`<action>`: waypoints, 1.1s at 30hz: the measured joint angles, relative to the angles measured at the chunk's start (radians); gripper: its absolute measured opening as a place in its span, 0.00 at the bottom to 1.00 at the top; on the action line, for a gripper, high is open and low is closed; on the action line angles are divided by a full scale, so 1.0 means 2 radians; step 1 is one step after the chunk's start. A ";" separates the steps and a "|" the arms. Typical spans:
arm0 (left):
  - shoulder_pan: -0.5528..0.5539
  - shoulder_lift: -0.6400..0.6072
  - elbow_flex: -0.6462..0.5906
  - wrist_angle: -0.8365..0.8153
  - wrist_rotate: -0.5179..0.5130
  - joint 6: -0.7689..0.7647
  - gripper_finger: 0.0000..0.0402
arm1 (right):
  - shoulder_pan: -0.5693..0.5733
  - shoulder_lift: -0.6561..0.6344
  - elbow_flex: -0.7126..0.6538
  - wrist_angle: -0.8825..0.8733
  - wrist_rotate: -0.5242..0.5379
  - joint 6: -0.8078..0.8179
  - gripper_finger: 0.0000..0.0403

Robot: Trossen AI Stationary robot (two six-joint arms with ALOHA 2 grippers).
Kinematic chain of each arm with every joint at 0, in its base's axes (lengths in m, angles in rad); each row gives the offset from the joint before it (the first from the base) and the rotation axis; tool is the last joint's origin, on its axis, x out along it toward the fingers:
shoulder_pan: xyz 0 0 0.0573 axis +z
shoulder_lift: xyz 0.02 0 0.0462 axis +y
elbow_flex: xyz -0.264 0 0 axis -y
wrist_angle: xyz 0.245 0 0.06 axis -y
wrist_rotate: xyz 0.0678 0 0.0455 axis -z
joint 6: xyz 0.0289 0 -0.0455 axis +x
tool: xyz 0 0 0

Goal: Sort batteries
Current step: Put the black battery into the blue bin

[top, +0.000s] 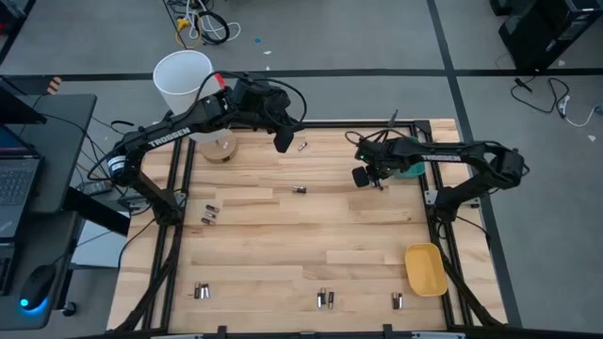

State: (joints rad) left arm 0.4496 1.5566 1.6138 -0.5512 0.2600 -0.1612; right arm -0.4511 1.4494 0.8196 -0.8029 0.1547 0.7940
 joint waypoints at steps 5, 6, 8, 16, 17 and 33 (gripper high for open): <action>0.000 0.000 0.000 0.000 0.000 0.000 0.04 | 0.000 0.028 0.000 -0.005 0.000 -0.001 0.19; 0.000 0.000 0.000 0.000 0.000 0.000 0.04 | 0.000 0.032 0.000 -0.005 0.000 -0.002 0.19; 0.000 0.000 0.000 -0.001 0.000 0.000 0.04 | 0.000 0.036 0.000 -0.006 0.000 -0.005 0.19; 0.000 0.000 0.000 -0.001 0.000 0.000 0.04 | -0.006 0.051 0.000 0.006 0.012 -0.026 0.19; 0.000 0.000 0.000 -0.001 0.000 0.000 0.04 | -0.007 0.057 0.000 0.007 0.010 -0.032 0.19; 0.000 0.000 0.000 -0.001 0.001 0.000 0.04 | -0.007 0.089 0.001 0.014 -0.010 -0.053 0.10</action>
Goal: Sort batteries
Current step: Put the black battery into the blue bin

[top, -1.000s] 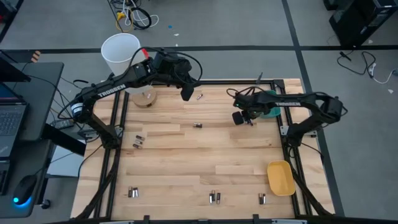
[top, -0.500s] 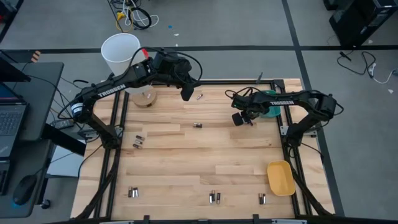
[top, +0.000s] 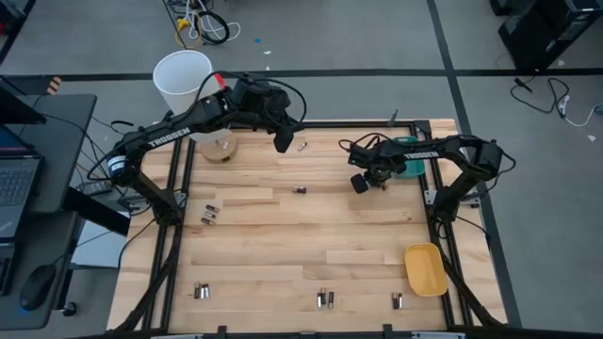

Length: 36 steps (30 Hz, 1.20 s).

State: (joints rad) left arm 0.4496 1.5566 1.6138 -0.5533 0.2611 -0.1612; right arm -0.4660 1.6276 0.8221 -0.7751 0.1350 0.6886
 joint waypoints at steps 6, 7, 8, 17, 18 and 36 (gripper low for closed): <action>0.000 0.000 0.000 0.000 -0.004 0.012 0.04 | 0.000 -0.038 -0.003 0.005 -0.017 0.007 0.07; 0.000 0.000 0.000 0.000 -0.005 0.012 0.04 | 0.000 -0.047 -0.002 0.005 -0.019 0.010 0.08; 0.000 0.000 0.000 0.000 -0.006 0.013 0.04 | 0.000 -0.056 -0.002 0.004 -0.019 0.014 0.09; 0.000 0.000 0.000 0.000 -0.014 0.031 0.04 | -0.013 -0.146 -0.002 -0.018 0.017 0.059 0.08; 0.000 0.000 0.000 0.000 -0.014 0.035 0.04 | -0.017 -0.154 -0.002 -0.026 0.025 0.066 0.09; 0.000 0.000 0.000 0.000 -0.014 0.039 0.04 | -0.094 -0.201 -0.002 -0.117 0.115 0.122 0.19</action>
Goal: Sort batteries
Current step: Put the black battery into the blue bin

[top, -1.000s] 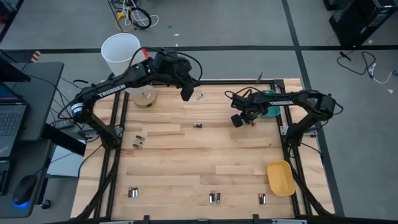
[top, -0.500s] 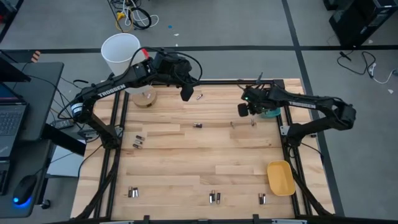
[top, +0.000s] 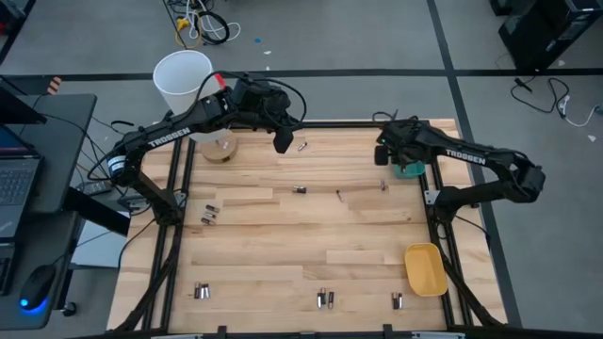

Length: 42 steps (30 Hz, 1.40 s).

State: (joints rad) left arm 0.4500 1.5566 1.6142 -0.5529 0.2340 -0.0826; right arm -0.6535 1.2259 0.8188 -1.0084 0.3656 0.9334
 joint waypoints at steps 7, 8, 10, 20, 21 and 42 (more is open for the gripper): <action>0.000 0.000 0.000 -0.001 0.000 0.000 0.04 | -0.019 0.000 0.000 -0.007 0.001 0.003 0.31; 0.000 0.000 0.000 -0.002 0.000 0.000 0.04 | -0.020 0.000 0.000 -0.003 -0.001 0.000 0.32; 0.000 0.000 0.000 -0.001 0.000 0.000 0.04 | -0.017 0.000 0.000 0.022 -0.023 -0.028 0.34; 0.004 0.000 0.000 0.005 -0.015 0.013 0.04 | 0.099 0.047 0.001 0.351 -0.223 -0.099 0.31; 0.004 0.000 0.000 0.005 -0.015 0.012 0.04 | 0.109 0.062 0.001 0.373 -0.240 -0.095 0.30; 0.004 0.000 0.000 0.000 -0.015 0.009 0.04 | 0.208 0.252 0.038 0.449 -0.335 -0.060 0.12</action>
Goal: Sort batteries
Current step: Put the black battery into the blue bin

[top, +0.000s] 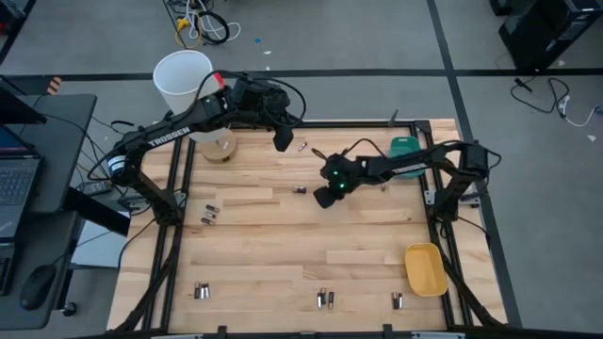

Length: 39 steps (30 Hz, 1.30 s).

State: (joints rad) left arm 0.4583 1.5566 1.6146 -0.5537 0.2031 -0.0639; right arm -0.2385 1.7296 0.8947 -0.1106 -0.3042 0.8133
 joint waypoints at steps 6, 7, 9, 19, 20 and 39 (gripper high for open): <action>0.000 0.000 0.000 -0.003 0.000 -0.009 0.04 | 0.002 0.005 0.045 -0.105 0.060 -0.038 0.12; 0.000 0.000 0.000 -0.003 0.000 -0.010 0.04 | 0.002 0.005 0.052 -0.124 0.068 -0.043 0.12; 0.000 0.000 0.000 -0.005 0.000 -0.010 0.04 | 0.002 0.005 0.068 -0.160 0.083 -0.054 0.12; 0.000 0.000 0.000 -0.008 0.000 -0.023 0.04 | 0.008 0.007 0.103 -0.109 0.092 -0.141 0.12; 0.000 0.000 0.000 -0.008 0.000 -0.023 0.04 | 0.011 0.011 0.103 -0.089 0.098 -0.163 0.12; -0.001 0.000 0.000 -0.116 0.008 -0.027 0.04 | 0.052 0.101 0.102 0.047 0.178 -0.421 0.31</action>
State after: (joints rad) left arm 0.4557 1.5566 1.6146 -0.7854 0.2192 -0.1169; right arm -0.1348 1.9316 1.0996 -0.0158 0.0521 -0.0282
